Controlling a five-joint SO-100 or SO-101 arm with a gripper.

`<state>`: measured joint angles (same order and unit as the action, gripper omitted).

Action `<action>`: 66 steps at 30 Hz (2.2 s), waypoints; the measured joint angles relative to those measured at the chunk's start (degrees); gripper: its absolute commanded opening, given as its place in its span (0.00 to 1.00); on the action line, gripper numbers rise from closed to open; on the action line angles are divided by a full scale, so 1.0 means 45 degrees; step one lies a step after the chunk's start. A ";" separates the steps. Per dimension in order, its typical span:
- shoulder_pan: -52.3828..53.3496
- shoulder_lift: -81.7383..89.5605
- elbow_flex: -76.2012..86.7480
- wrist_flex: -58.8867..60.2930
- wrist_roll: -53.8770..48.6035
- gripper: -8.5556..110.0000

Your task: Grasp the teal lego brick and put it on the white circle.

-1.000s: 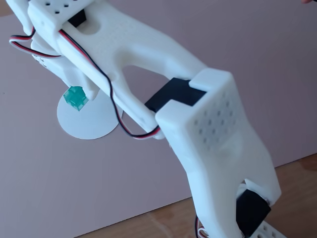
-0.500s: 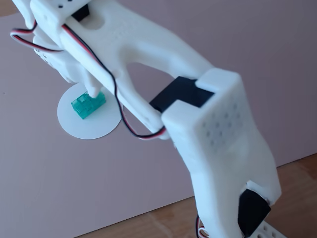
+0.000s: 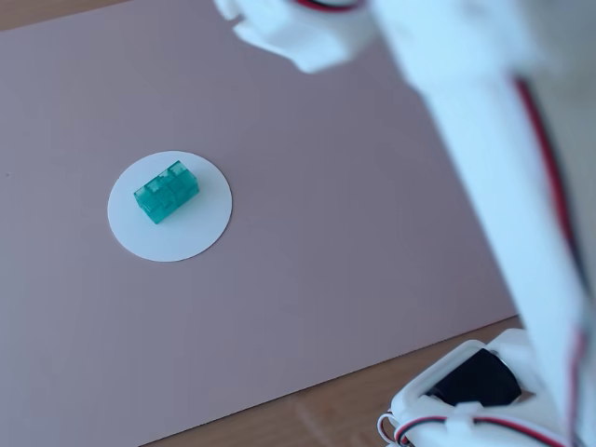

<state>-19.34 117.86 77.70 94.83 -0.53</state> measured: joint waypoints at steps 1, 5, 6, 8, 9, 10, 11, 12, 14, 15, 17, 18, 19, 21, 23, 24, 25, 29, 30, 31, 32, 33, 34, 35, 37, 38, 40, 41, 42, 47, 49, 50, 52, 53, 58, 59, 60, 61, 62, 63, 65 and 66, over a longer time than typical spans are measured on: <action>0.0039 0.1074 0.0879 -0.0371 -0.0020 0.07; 0.0977 0.5332 0.4570 -0.1543 -0.0488 0.07; 0.1113 0.6289 0.5488 -0.1797 -0.0742 0.07; 0.1445 0.8125 0.7246 -0.2168 -0.1172 0.07; 0.1797 0.9004 0.8066 -0.2344 -0.1367 0.07; 0.1875 0.9844 0.8867 -0.2441 -0.1465 0.07; 0.1953 1.0527 0.9570 -0.2578 -0.1641 0.07; 0.2031 1.1191 1.0234 -0.2695 -0.1641 0.07; 0.2344 1.2363 1.1328 -0.2793 -0.1777 0.07; 0.2227 1.2813 1.1777 -0.2793 -0.1797 0.07; 0.2363 1.3438 1.2500 -0.2852 -0.1797 0.07; 0.2422 1.3613 1.2793 -0.2969 -0.1797 0.07; 0.2363 1.3770 1.3086 -0.3047 -0.1797 0.07; 0.2148 1.4023 1.3555 -0.3164 -0.1914 0.07; 0.2090 1.4238 1.4180 -0.3379 -0.1914 0.07; 0.1953 1.4355 1.4551 -0.3496 -0.1914 0.07; 0.1816 1.4512 1.4922 -0.3594 -0.1914 0.07; 0.1641 1.5937 1.6777 -0.3730 -0.1836 0.07; 0.1582 1.6211 1.7168 -0.3730 -0.1797 0.07; 0.1602 1.6270 1.7480 -0.3848 -0.1797 0.07; 0.1719 1.6289 1.7754 -0.3945 -0.1797 0.07; 0.1777 1.6348 1.8008 -0.4004 -0.1797 0.07; 0.1777 1.6426 1.8262 -0.4082 -0.1797 0.07; 0.1777 1.6445 1.8477 -0.4180 -0.1797 0.07; 0.1777 1.6465 1.8965 -0.4395 -0.1797 0.07; 0.1777 1.6504 1.9160 -0.4492 -0.1719 0.07; 0.1777 1.6504 1.9609 -0.4668 -0.1543 0.07; 0.1777 1.6504 1.9824 -0.4746 -0.1484 0.07; 0.1777 1.6504 2.0020 -0.4824 -0.1445 0.07; 0.1777 1.6504 2.1016 -0.5156 -0.1289 0.07; 0.1855 1.6504 2.1387 -0.5352 -0.1172 0.07; 0.1973 1.6504 2.1426 -0.5371 -0.1113 0.07; 0.1992 1.6504 2.1426 -0.5430 -0.1055 0.07; 0.1992 1.6504 2.1426 -0.5449 -0.1055 0.07; 0.2051 1.6504 2.1426 -0.5449 -0.1055 0.07; 0.2051 1.6504 2.1426 -0.5449 -0.1055 0.07; 0.2051 1.6504 2.1426 -0.5449 -0.1055 0.07; 0.2051 1.6504 2.1426 -0.5449 -0.1035 0.07; 0.2051 1.6504 2.1426 -0.5449 -0.0937 0.07; 0.2051 1.6504 2.1426 -0.5449 -0.0918 0.07; 0.2051 1.6504 2.1426 -0.5449 -0.0918 0.07; 0.2051 1.6504 2.1426 -0.5449 -0.0918 0.07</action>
<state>-10.11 192.13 174.11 70.31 -4.66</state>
